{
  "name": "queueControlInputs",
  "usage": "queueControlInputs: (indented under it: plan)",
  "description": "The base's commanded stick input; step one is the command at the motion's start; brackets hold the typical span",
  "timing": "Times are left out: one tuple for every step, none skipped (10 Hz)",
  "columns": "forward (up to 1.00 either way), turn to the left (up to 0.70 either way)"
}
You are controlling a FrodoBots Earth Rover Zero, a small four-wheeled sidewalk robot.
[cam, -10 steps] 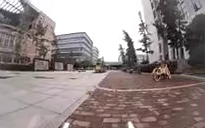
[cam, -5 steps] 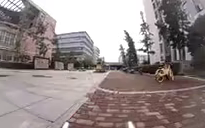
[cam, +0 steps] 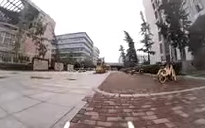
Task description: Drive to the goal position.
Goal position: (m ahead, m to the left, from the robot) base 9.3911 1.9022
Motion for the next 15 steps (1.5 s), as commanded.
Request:
queueControlInputs:
  plan:
    - [0.45,0.00]
    - [0.45,0.00]
    - [0.45,0.00]
    - [0.45,0.00]
    - [0.45,0.00]
    - [0.45,0.00]
    - [0.45,0.00]
    - [0.45,0.00]
    - [0.45,0.00]
    - [0.45,0.00]
    - [0.45,0.00]
    - [0.45,0.00]
    - [0.45,0.00]
    - [0.45,0.00]
    - [0.45,0.00]
